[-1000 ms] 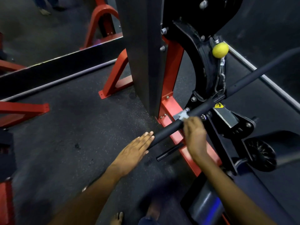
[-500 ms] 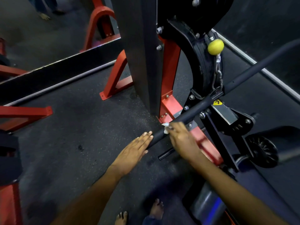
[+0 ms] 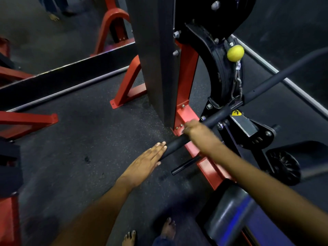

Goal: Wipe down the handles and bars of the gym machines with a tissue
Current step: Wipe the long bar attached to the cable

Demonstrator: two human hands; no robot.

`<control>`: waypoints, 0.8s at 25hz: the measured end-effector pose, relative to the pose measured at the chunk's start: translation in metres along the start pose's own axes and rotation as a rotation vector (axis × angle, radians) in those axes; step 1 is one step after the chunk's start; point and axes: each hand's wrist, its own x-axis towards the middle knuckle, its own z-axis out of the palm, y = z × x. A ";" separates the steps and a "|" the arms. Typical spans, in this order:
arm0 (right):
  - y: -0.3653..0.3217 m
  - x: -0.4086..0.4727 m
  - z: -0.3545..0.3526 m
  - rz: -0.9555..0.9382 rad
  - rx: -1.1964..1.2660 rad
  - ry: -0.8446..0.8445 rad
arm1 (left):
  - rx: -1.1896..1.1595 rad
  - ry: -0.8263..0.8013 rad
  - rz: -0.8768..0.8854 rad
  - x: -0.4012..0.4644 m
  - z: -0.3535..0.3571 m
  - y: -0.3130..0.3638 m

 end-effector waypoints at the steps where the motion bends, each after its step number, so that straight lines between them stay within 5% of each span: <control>1: 0.028 0.000 -0.015 0.147 -0.035 0.043 | -0.005 0.007 0.001 0.000 0.000 0.001; 4: 0.069 -0.004 -0.036 0.490 -0.053 0.103 | 0.027 0.076 0.012 -0.001 0.001 0.002; 8: -0.046 -0.018 -0.005 0.136 0.062 0.096 | 0.056 0.083 0.026 -0.002 0.009 -0.004; 10: -0.033 -0.019 -0.007 -0.017 -0.063 0.053 | 0.046 0.079 0.034 -0.001 0.009 -0.007; 13: 0.053 -0.018 -0.042 0.407 -0.080 0.219 | 0.047 0.104 0.037 -0.002 0.009 -0.004; 15: 0.052 -0.016 -0.035 0.595 0.007 0.327 | 0.071 0.143 0.038 0.000 0.009 -0.003; 20: -0.050 -0.032 0.006 -0.123 0.054 0.210 | 0.081 0.138 0.066 0.000 0.011 -0.005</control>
